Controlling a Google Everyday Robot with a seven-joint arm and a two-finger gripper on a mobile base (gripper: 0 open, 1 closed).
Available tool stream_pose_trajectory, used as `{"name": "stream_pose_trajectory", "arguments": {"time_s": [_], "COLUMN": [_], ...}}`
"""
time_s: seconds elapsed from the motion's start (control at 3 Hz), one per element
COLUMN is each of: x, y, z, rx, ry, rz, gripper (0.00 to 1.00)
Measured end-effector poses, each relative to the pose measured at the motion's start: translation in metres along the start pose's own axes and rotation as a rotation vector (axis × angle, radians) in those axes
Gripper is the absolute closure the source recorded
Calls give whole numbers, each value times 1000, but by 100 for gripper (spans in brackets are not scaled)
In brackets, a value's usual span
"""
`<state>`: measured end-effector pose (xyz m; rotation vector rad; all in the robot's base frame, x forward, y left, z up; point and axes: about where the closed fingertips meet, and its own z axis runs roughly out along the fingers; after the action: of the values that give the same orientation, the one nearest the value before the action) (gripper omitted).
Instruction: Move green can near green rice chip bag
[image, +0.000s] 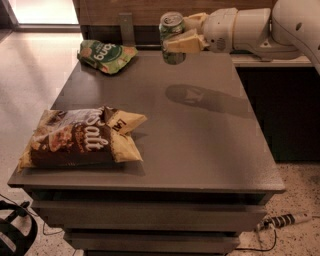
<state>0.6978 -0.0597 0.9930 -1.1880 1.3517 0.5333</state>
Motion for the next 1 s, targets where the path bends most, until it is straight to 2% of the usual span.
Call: {"name": "stream_pose_trajectory", "arguments": {"time_s": [0.33,0.67,1.0], "x": [7,44,57], "y": [-12,-31,-55], "z": [12,52,71], "rx": [-24,-103,-93], "ry": [1,2,9], "rz": [25,123,157], "gripper": [100,100,100]}}
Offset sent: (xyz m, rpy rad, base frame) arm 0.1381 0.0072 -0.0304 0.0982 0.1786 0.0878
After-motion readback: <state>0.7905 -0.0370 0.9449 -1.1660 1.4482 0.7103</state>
